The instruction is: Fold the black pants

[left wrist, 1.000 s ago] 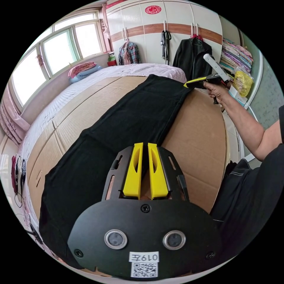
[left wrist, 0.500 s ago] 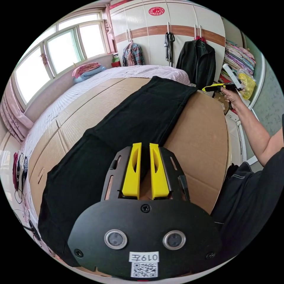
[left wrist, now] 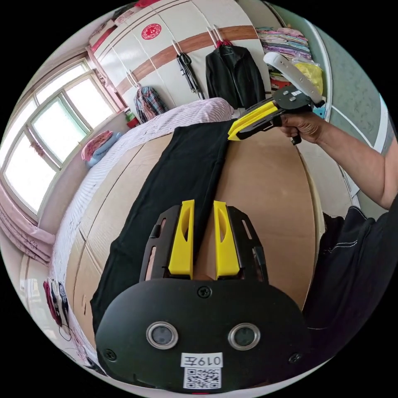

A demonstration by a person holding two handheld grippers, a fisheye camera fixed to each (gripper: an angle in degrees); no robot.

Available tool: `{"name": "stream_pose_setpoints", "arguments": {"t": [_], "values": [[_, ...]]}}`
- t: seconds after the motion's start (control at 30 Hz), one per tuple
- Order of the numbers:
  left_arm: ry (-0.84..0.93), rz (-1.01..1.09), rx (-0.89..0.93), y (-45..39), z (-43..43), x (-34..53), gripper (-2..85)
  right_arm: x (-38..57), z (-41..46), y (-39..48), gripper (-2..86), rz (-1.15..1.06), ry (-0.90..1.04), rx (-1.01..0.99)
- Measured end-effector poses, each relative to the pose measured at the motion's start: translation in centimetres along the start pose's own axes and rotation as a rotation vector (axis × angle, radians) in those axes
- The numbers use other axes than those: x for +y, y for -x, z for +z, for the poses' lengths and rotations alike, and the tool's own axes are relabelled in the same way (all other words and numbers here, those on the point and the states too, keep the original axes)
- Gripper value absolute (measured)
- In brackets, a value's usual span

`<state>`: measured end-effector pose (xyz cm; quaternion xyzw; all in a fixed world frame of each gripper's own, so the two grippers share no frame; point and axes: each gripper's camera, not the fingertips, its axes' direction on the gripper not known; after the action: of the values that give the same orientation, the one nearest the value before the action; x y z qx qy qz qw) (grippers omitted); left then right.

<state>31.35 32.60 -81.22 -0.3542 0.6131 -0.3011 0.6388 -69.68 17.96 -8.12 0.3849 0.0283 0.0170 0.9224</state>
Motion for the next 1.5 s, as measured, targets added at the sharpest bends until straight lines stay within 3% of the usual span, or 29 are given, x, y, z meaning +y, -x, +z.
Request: {"name": "stream_pose_setpoints", "arguments": {"t": [0.1, 0.3, 0.53, 0.67, 0.93, 1.03, 1.23, 1.43, 1.5], "values": [[0.056, 0.046, 0.008, -0.7, 1.8, -2.1, 6.5, -0.4, 0.3, -0.5, 6.3, 0.018, 0.006, -0.067], [0.077, 0.007, 0.046, -0.2, 2.4, -4.4, 5.4, -0.4, 1.7, -2.9, -0.6, 0.097, 0.105, -0.041], [0.070, 0.034, 0.010, -1.0, 2.6, -5.8, 3.1, 2.7, 0.4, -9.9, -0.9, 0.531, 0.065, 0.018], [0.072, 0.005, 0.007, -0.6, 2.5, -6.1, 1.9, 3.7, 0.0, -11.6, -1.0, 0.637, 0.046, 0.032], [-0.062, -0.155, 0.062, 2.1, -0.7, -5.2, 0.9, 2.4, -0.9, -10.2, -1.0, 0.517, 0.002, -0.100], [-0.078, -0.176, 0.067, 2.7, -0.9, -5.0, 0.9, 1.2, -1.1, -9.2, -1.0, 0.447, -0.027, -0.065], [-0.084, -0.183, 0.092, 2.9, -0.5, -4.8, 1.0, -1.4, 1.8, -9.5, -1.0, 0.349, 0.111, -0.016], [-0.081, -0.203, 0.093, 3.7, 0.1, -4.4, 1.0, -1.3, 0.7, -8.7, -1.0, 0.111, 0.097, -0.362], [-0.078, -0.206, 0.099, 3.9, 0.5, -4.7, 1.0, -0.9, 0.0, -9.4, -1.0, 0.142, 0.059, -0.359]]}}
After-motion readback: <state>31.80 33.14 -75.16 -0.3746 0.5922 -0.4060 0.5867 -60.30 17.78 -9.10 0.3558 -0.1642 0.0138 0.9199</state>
